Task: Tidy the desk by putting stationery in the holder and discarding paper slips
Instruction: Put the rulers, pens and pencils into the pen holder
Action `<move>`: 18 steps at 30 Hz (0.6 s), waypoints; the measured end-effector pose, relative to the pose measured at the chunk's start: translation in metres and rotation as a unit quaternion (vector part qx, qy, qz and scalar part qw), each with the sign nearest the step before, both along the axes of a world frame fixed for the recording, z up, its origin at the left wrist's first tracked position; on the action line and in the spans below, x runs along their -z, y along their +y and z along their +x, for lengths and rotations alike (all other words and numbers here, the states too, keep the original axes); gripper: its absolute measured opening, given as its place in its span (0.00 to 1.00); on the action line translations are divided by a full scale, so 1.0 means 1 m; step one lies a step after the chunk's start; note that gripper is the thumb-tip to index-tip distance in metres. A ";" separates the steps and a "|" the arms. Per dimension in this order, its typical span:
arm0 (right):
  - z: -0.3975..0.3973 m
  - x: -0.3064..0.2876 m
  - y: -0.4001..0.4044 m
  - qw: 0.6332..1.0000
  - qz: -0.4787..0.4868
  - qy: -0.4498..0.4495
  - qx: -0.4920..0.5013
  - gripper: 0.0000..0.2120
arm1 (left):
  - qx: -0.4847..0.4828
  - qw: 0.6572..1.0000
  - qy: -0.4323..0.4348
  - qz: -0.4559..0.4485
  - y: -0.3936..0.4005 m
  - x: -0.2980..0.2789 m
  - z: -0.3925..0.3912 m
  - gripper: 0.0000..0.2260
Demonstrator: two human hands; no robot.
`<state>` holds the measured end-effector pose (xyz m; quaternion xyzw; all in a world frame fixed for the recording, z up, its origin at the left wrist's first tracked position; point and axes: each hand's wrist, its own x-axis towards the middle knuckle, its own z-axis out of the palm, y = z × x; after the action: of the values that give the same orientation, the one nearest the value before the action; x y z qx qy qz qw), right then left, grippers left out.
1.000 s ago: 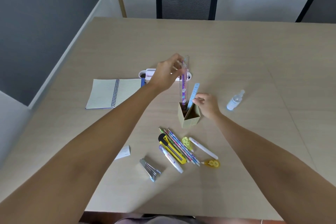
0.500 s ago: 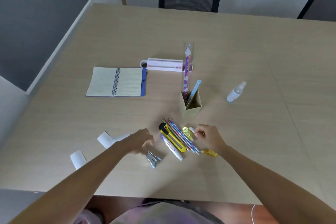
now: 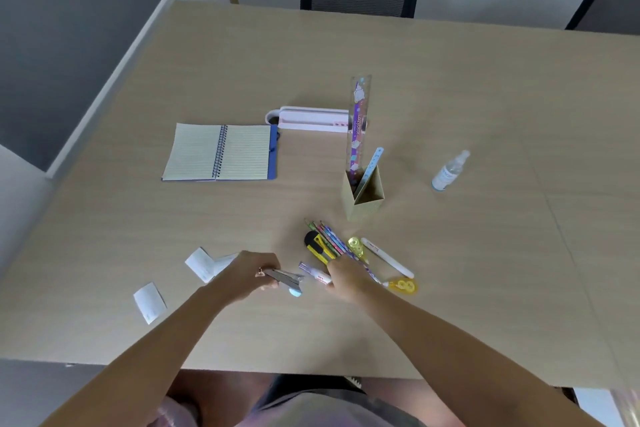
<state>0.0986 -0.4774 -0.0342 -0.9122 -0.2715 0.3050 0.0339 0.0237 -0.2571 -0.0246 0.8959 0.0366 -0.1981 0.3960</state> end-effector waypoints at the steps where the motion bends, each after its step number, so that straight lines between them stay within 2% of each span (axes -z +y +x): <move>1: 0.001 -0.002 -0.004 0.999 0.035 0.006 0.028 0.07 | -0.043 0.998 -0.007 -0.040 0.003 -0.009 0.003 0.06; 3: 0.009 -0.011 -0.019 0.980 0.149 0.021 0.127 0.05 | -0.113 0.989 -0.022 -0.096 0.006 -0.027 0.015 0.04; 4: 0.014 -0.020 -0.028 0.958 0.219 0.018 0.185 0.05 | -0.132 0.984 -0.030 -0.115 0.006 -0.036 0.023 0.03; 7: 0.037 -0.054 -0.055 0.847 0.393 -0.024 0.358 0.05 | -0.131 0.981 -0.090 -0.109 0.003 -0.056 0.054 0.01; 8: 0.050 -0.064 -0.063 0.808 0.431 -0.053 0.398 0.05 | -0.118 0.982 -0.122 -0.087 0.001 -0.061 0.067 0.01; 10: 0.080 -0.078 -0.073 0.758 0.480 -0.110 0.429 0.08 | -0.097 0.979 -0.173 -0.035 -0.006 -0.072 0.090 0.04; 12: 0.105 -0.079 -0.076 0.749 0.490 -0.119 0.430 0.11 | -0.085 0.974 -0.209 0.001 -0.017 -0.082 0.112 0.07; 18: 0.127 -0.055 -0.065 0.834 0.395 -0.107 0.369 0.10 | -0.042 0.969 -0.237 0.057 -0.051 -0.098 0.160 0.13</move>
<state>0.2259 -0.5429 0.0208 -0.8805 -0.0138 0.0371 0.4724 0.1840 -0.3078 0.0731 0.9361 -0.0095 0.0392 0.3495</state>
